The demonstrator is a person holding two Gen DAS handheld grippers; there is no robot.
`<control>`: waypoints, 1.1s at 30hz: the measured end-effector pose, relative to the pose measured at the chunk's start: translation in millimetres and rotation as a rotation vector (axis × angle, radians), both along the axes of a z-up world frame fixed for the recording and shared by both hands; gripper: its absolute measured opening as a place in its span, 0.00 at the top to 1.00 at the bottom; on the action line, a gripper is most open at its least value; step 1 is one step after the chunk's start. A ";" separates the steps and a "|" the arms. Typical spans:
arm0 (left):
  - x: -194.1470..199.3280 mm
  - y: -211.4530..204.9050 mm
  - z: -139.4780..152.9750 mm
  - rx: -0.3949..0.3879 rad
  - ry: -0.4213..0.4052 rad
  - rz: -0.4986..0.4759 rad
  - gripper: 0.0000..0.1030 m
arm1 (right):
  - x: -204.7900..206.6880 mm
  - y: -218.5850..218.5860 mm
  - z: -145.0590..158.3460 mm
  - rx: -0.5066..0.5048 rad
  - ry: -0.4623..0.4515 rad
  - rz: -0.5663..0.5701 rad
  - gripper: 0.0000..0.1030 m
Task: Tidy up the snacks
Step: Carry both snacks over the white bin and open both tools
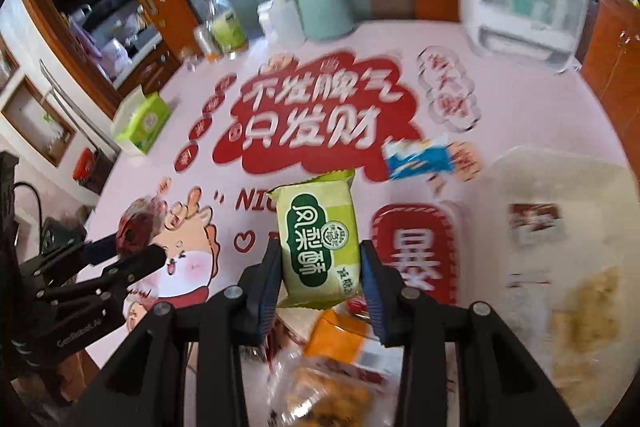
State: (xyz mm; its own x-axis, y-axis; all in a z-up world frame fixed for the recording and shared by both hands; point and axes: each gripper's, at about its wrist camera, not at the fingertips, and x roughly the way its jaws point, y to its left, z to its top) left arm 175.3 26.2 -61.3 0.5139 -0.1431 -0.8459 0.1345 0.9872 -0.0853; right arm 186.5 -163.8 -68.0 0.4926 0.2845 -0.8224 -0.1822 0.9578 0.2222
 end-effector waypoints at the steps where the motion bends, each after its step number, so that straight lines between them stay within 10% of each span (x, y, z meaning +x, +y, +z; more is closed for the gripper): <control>1: -0.9 -12.4 14.6 -0.004 -0.028 -0.024 0.53 | -3.2 -7.6 9.3 -0.001 -0.016 -0.007 0.63; 15: 6.8 -189.0 112.9 -0.068 -0.166 -0.236 0.52 | -27.1 -170.5 137.9 -0.058 -0.208 -0.182 0.63; 29: 27.1 -291.7 9.3 0.025 0.073 -0.255 0.51 | -2.9 -244.9 30.2 0.003 0.067 -0.214 0.63; 33: 33.9 -303.2 -3.6 0.048 0.091 -0.240 0.15 | 10.0 -251.8 8.1 -0.002 0.114 -0.197 0.60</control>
